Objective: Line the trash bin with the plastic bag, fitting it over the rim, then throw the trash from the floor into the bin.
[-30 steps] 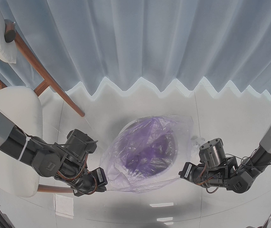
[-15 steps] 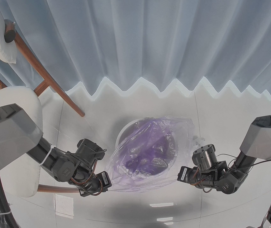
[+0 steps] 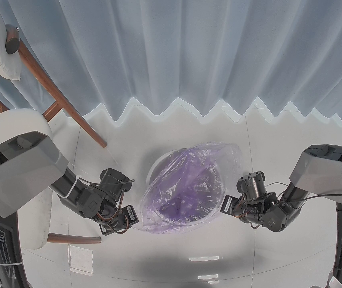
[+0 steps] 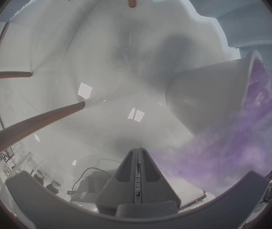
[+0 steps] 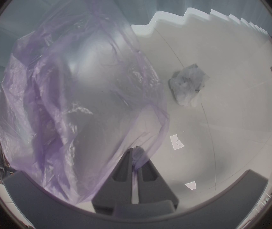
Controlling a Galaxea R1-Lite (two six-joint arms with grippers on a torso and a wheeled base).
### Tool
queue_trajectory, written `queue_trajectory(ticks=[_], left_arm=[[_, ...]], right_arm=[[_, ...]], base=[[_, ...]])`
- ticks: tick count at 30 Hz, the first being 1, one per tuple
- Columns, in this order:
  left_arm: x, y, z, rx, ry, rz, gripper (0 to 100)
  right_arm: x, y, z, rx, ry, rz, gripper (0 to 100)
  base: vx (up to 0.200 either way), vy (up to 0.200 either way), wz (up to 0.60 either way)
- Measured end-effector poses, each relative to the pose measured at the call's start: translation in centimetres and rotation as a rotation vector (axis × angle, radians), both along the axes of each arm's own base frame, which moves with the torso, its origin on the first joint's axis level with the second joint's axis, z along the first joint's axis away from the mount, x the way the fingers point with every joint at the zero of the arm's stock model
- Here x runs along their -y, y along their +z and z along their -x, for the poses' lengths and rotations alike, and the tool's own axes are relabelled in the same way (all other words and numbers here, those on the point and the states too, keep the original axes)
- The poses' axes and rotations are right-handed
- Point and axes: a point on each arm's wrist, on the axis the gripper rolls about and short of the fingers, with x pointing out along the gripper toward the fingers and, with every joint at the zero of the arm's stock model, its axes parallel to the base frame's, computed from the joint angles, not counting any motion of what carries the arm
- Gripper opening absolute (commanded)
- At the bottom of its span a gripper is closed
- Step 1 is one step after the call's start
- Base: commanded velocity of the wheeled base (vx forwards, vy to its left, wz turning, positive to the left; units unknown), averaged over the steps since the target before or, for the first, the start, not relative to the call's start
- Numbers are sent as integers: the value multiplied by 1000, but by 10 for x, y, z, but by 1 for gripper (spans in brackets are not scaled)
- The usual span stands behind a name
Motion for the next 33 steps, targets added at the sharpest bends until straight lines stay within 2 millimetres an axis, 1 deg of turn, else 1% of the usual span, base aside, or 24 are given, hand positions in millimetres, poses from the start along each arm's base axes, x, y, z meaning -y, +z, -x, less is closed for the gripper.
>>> queue_trajectory(ticks=[8, 12, 13, 16, 18, 20, 22, 25, 27, 30, 33], left_arm=[[1, -7, -7, -4, 13, 2, 0], [2, -9, -6, -10, 10, 1, 0], [2, -9, -5, -13, 9, 0, 0], [0, -9, 1, -26, 7, -7, 0], [-2, -6, 7, -28, 4, -8, 0], [-5, 1, 13, -25, 2, -8, 0], [-8, 12, 20, -7, 0, 2, 0], [-11, 39, 29, 56, -14, 52, 0], [-13, 61, 35, 113, -41, 109, 0], [-16, 91, 44, 207, -125, 167, 0], [-19, 113, 49, 311, -244, 164, 0]], right_arm=[[-1, -10, -13, 7, -9, 11, 0], [-1, -13, -14, 4, -12, 16, 0], [-2, -13, -13, 4, -11, 17, 100], [-1, -13, -11, -1, -10, 18, 100], [0, -11, -9, 2, -12, 16, 100], [1, -9, -6, 1, -12, 17, 100], [2, -6, -3, 0, -12, 17, 100], [4, -1, 1, 2, -12, 17, 100], [6, 2, 4, 4, -12, 16, 100], [7, 6, 8, 5, -11, 15, 100], [6, 9, 12, 6, -6, 13, 100]], base=[[0, 0, 0], [0, 0, 0], [0, 0, 0], [0, 0, 0], [0, 0, 0], [0, 0, 0], [0, 0, 0], [0, 0, 0], [0, 0, 0], [0, 0, 0], [0, 0, 0]])
